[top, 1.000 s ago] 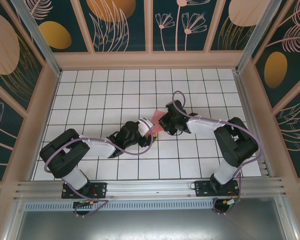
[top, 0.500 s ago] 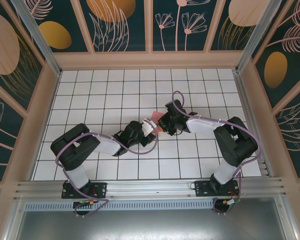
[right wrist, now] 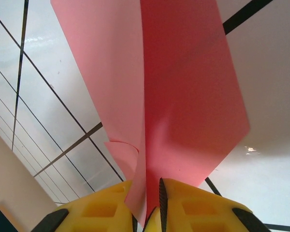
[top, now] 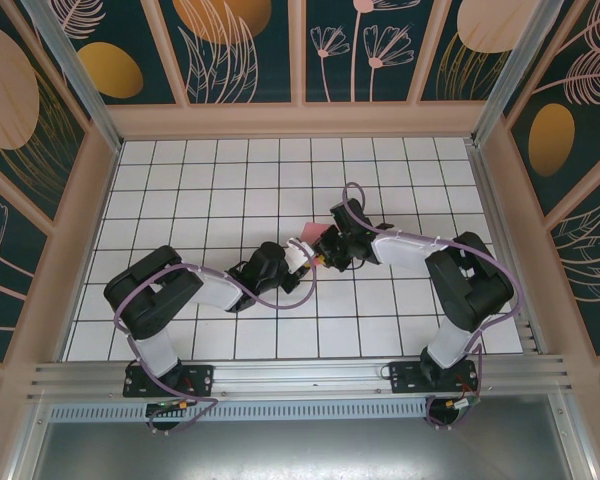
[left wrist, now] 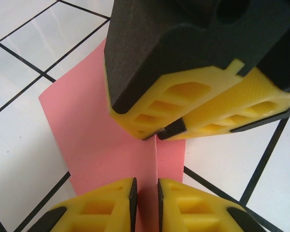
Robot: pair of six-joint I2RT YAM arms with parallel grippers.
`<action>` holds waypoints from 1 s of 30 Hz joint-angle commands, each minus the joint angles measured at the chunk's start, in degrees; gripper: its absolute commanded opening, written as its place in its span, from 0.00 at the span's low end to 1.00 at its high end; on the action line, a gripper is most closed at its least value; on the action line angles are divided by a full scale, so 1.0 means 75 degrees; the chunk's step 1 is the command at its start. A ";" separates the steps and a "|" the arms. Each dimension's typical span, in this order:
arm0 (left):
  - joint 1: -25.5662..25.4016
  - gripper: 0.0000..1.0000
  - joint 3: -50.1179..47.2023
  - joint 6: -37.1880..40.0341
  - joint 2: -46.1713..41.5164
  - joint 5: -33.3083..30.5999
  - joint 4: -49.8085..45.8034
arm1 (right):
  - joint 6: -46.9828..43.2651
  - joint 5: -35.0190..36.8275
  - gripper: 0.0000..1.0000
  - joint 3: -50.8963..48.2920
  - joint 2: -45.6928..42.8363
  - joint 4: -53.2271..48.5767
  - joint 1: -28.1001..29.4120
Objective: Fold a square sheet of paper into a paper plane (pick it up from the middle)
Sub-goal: Fourth fold the wing at the center of the table.
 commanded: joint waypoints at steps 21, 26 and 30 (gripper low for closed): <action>-0.0018 0.21 -0.0651 0.0248 -0.0387 0.0092 0.0483 | -0.1271 -0.1761 0.08 0.0461 0.0835 -0.0123 -0.0958; -0.0015 0.27 -0.0485 0.0169 -0.0387 0.0178 0.0399 | -0.1185 -0.1733 0.07 0.0421 0.0744 -0.0136 -0.0891; -0.0016 0.30 -0.0372 0.0161 -0.0244 0.0118 0.0376 | -0.1139 -0.1769 0.07 0.0412 0.0721 -0.0132 -0.0818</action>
